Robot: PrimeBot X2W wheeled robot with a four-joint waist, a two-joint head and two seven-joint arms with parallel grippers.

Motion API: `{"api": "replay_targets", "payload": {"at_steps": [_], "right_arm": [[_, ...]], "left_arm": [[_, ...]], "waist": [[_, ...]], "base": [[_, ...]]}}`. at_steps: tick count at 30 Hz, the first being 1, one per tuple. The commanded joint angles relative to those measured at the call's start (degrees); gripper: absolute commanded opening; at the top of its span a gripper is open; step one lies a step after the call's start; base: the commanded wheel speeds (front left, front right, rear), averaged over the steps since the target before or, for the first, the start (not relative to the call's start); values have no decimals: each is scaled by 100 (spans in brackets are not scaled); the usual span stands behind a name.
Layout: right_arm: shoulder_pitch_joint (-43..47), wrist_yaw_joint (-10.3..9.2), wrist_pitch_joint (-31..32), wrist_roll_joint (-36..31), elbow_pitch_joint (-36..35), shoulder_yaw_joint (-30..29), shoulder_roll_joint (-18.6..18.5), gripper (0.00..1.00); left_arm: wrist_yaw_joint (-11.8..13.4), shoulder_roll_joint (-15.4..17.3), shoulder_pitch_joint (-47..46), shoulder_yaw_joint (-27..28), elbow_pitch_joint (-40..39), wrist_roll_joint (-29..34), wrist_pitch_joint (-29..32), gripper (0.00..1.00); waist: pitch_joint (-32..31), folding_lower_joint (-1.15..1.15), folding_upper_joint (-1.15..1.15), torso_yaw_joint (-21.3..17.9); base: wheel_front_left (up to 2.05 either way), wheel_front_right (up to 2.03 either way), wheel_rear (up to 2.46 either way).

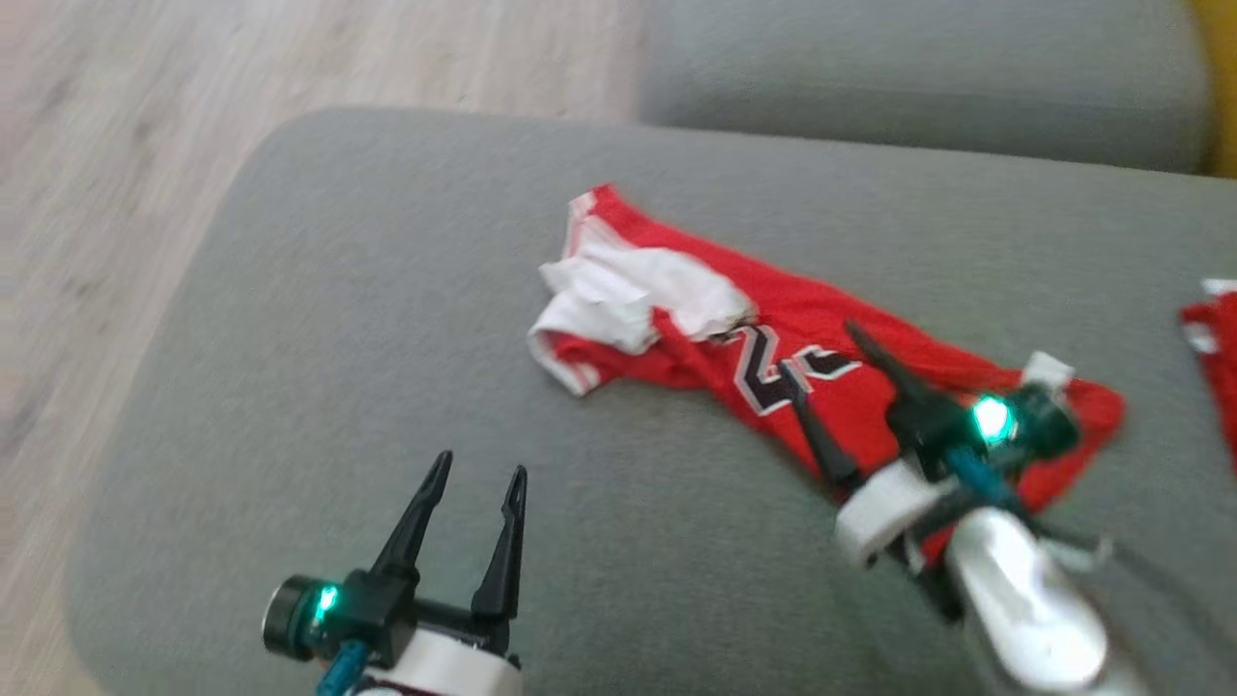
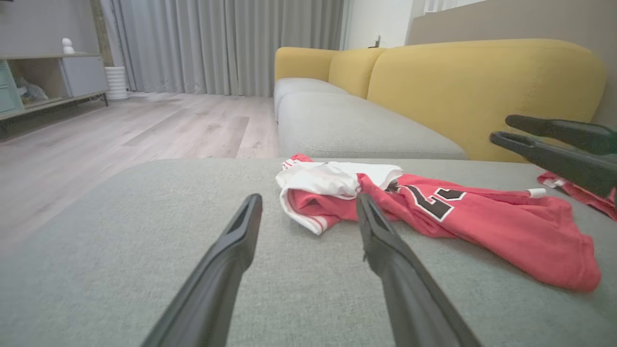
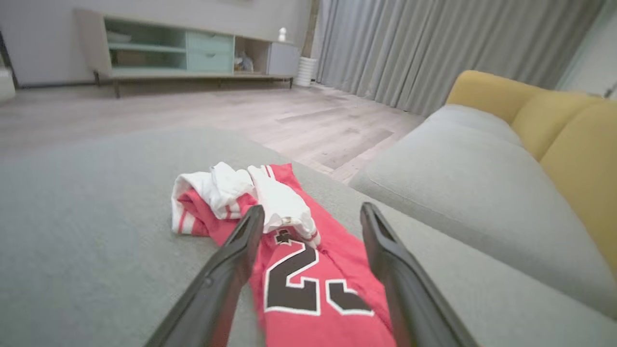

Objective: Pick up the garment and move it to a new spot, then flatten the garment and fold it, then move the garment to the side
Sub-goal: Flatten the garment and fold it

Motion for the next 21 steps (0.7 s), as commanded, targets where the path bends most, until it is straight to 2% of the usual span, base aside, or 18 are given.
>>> {"api": "replay_targets", "payload": {"at_steps": [1,7,11,20,21], "right_arm": [[-307,-5,45,-128,-64,167,-135,100],[-1238,-5,421,-724,915,440,-701,100],[-1641,-5,364,-824,1453,687,-921,100],[-2281,-5,26,-820,2438,1137,-1020,100],[-2338,-5,-15,-781,2533,1154,-998,64]], "left_arm": [[-29,-29,-367,271,-153,42,-54,100],[-220,-236,-509,399,17,151,-54,100],[-332,-353,-542,451,67,203,-54,100],[-479,-475,-612,567,146,292,-54,100],[-489,-482,-620,570,152,298,-54,100]], "waist": [[248,0,0,279],[558,0,0,794],[671,0,0,1043],[778,0,0,1341],[789,0,0,1363]], "base": [[0,0,0],[0,0,0],[0,0,0],[0,0,0],[0,0,0]]}}
